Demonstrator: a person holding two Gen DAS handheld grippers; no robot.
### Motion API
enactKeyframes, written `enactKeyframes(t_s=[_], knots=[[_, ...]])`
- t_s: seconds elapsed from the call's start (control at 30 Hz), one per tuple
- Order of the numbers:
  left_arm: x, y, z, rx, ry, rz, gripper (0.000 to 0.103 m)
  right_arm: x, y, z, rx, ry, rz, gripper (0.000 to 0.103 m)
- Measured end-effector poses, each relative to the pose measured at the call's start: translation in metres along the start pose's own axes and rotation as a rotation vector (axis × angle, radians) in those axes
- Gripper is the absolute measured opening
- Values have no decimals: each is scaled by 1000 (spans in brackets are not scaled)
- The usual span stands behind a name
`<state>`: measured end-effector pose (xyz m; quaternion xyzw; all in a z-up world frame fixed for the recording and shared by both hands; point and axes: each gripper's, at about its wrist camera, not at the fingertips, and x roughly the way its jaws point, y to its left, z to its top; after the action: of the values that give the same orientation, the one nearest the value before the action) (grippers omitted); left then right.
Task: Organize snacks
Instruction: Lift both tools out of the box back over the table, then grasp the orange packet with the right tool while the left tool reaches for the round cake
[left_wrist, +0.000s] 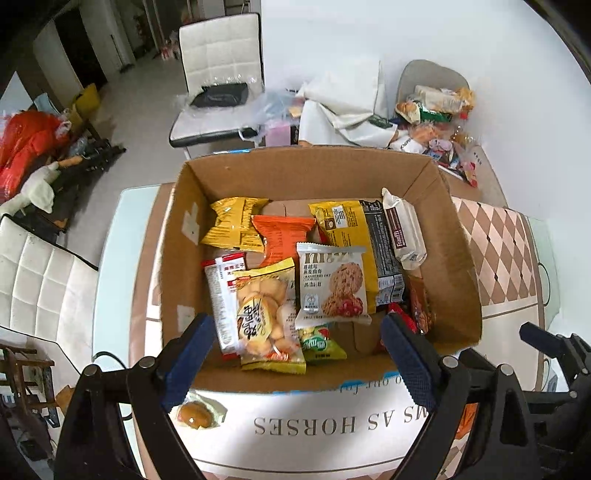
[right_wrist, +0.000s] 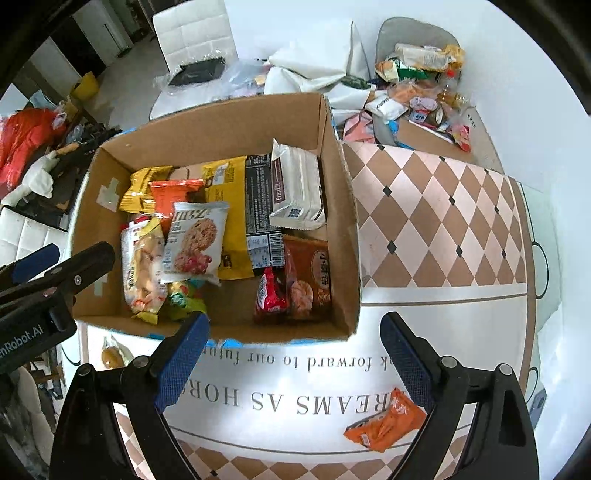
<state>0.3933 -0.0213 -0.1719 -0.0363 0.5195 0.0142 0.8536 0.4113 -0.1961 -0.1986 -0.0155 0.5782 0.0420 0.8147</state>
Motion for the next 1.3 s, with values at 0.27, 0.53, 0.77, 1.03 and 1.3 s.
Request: enactKeyframes(t_s=[0.27, 0.53, 0.77, 1.03, 1.3], knots=[[-48, -1, -24, 2, -82, -3, 92, -46, -1, -27, 13, -74, 48, 96], [-97, 2, -43, -25, -141, -17, 92, -96, 3, -48, -23, -163, 52, 96], [-116, 3, -52, -44, -165, -19, 92, -117, -5, -57, 4, -173, 120, 96], [-67, -5, -83, -42, -15, 27, 92, -65, -76, -85, 284, -22, 201, 97], [15, -9, -123, -83, 187, 20, 92, 31, -163, -131, 549, 171, 141, 98]])
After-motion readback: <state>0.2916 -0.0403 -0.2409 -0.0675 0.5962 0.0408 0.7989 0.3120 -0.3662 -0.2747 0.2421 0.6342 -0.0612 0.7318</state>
